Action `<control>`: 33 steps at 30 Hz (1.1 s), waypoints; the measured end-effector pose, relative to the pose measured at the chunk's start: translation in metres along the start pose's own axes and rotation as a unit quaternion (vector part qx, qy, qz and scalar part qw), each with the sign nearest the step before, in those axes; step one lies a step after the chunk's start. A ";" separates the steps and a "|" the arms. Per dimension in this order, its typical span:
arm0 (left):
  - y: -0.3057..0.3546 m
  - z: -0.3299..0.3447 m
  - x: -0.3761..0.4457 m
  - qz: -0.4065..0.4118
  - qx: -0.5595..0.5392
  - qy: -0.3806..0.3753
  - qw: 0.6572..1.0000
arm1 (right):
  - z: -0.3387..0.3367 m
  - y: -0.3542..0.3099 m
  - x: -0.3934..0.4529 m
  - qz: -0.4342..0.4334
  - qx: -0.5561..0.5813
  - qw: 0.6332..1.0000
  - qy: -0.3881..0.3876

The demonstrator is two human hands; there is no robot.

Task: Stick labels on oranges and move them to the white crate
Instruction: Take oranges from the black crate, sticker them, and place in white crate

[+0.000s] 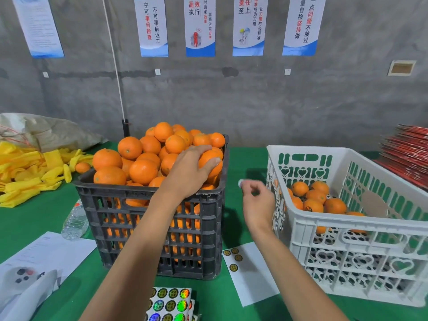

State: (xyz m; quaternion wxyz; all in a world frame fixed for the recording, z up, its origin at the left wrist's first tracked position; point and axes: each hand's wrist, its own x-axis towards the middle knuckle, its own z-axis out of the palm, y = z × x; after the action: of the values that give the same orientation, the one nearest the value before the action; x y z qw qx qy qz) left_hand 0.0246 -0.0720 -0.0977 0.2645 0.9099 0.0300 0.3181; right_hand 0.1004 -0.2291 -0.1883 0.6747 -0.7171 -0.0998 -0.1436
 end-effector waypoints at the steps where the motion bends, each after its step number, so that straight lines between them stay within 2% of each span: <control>1: 0.002 0.000 0.000 0.011 -0.008 0.010 1.000 | 0.003 -0.017 0.004 -0.028 0.022 0.999 0.008; 6: 0.009 -0.002 -0.003 0.070 -0.041 0.038 0.996 | 0.015 -0.071 0.006 -0.089 0.089 0.992 -0.029; 9: 0.009 -0.002 -0.003 0.097 -0.053 0.056 0.992 | 0.007 -0.074 0.005 -0.115 0.060 0.989 -0.073; 12: 0.008 -0.001 0.003 0.132 -0.042 0.039 0.990 | 0.002 -0.080 0.000 -0.136 -0.014 0.980 -0.144; 14: 0.010 0.002 0.005 0.177 -0.076 0.004 0.981 | 0.002 -0.084 0.002 -0.131 -0.074 0.981 -0.119; 15: 0.012 0.004 0.005 0.180 -0.108 -0.019 0.978 | 0.002 -0.086 0.006 -0.106 -0.069 0.987 -0.095; 17: 0.012 0.005 0.007 0.145 -0.132 -0.042 0.980 | -0.004 -0.088 0.016 -0.007 0.068 0.996 -0.059; 18: 0.008 0.004 0.011 0.117 -0.100 -0.039 0.987 | -0.007 -0.088 0.022 0.060 0.184 0.980 -0.051; 20: -0.008 -0.006 0.022 0.020 0.041 -0.064 0.997 | -0.017 -0.085 0.028 0.178 0.372 0.911 -0.025; 22: -0.023 -0.014 0.028 -0.099 0.157 -0.126 0.975 | -0.029 -0.075 0.033 0.236 0.443 0.865 0.009; 23: -0.028 -0.015 0.028 -0.134 0.183 -0.147 0.963 | -0.033 -0.070 0.035 0.245 0.453 0.857 0.020; 26: -0.033 -0.009 0.031 -0.150 0.207 -0.174 0.951 | -0.037 -0.062 0.033 0.218 0.441 0.870 0.033; 29: -0.030 -0.008 0.038 -0.144 0.232 -0.214 0.938 | -0.029 -0.063 0.028 0.135 0.393 0.909 0.028; 31: -0.030 -0.008 0.042 -0.145 0.247 -0.192 0.939 | -0.024 -0.059 0.023 0.098 0.334 0.937 -0.009; 33: -0.029 -0.008 0.039 -0.148 0.203 -0.132 0.959 | -0.023 -0.045 0.014 0.065 0.198 0.976 -0.061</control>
State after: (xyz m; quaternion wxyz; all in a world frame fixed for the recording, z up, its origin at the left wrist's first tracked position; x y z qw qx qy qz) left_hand 0.0547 -0.0345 -0.0853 0.1202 0.9638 0.1929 0.1395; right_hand 0.0972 -0.2494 -0.1402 0.8038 -0.5817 -0.1202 -0.0332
